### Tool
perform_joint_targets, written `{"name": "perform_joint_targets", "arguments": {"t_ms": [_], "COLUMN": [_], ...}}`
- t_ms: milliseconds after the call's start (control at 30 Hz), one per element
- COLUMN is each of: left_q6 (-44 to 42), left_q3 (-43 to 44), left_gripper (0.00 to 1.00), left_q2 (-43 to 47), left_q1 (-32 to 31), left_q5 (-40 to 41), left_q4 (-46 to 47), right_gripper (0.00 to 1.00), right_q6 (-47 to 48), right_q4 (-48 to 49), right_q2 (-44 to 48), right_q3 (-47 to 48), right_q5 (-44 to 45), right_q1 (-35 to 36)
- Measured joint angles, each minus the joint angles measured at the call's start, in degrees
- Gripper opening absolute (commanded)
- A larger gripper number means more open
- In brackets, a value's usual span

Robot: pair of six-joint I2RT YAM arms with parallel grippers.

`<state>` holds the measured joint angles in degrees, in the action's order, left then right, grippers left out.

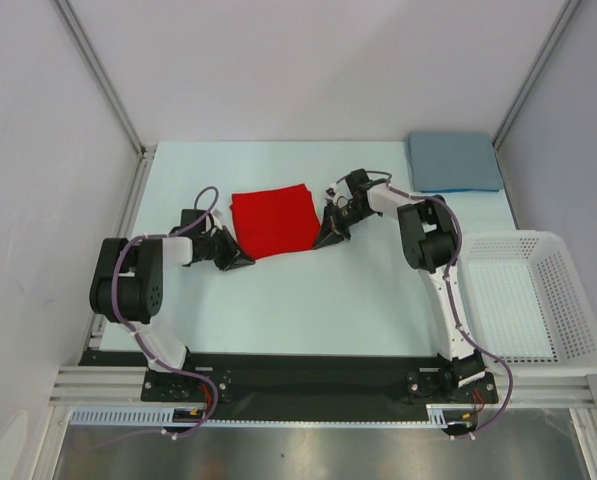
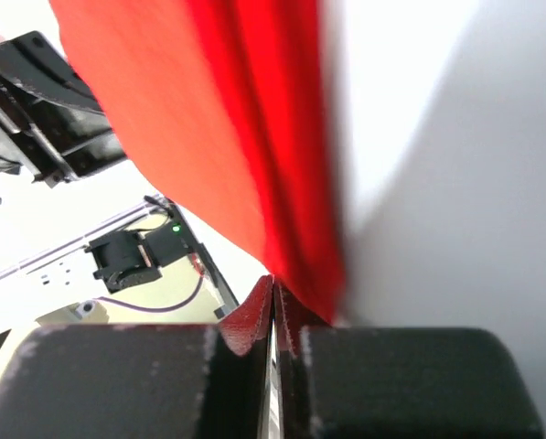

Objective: Fold and stack the t-shirts
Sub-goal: Fold the tshirt, then neatly place the folded tshirt to the corner

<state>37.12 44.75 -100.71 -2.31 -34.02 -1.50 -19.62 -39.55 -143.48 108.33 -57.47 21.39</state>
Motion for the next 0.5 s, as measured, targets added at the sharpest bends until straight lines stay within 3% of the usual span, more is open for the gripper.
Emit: {"name": "perform_joint_targets", "arguments": {"t_ms": [133, 167, 300, 433, 500], "left_q6": [-1.4, -1.8, -4.2, -8.3, -11.1], "left_q3": [-0.5, -0.9, -1.9, 2.1, 6.6], "left_gripper": [0.11, 0.18, 0.37, 0.62, 0.69], "left_q2": [2.3, 3.6, 11.8, 19.7, 20.0], "left_q1": [0.2, 0.2, -1.4, -11.8, -19.7], "left_q5": [1.3, 1.6, 4.5, 12.7, 19.2], "left_q4": [-3.1, -4.3, -9.7, -15.5, -17.4], "right_gripper": [0.1, 0.12, 0.33, 0.49, 0.55], "right_q6": [1.1, 1.3, 2.5, 2.9, 2.7], "right_q4": [-0.5, -0.6, -1.6, -2.2, -1.8], "right_q2": [3.8, 5.0, 10.0, 17.6, 21.5], "right_q3": [-5.0, -6.4, -11.8, -16.3, -18.2], "right_q5": [2.4, 3.5, 8.6, 14.9, 16.6], "right_q1": [-2.6, -3.3, -6.5, -8.1, -8.2]}}
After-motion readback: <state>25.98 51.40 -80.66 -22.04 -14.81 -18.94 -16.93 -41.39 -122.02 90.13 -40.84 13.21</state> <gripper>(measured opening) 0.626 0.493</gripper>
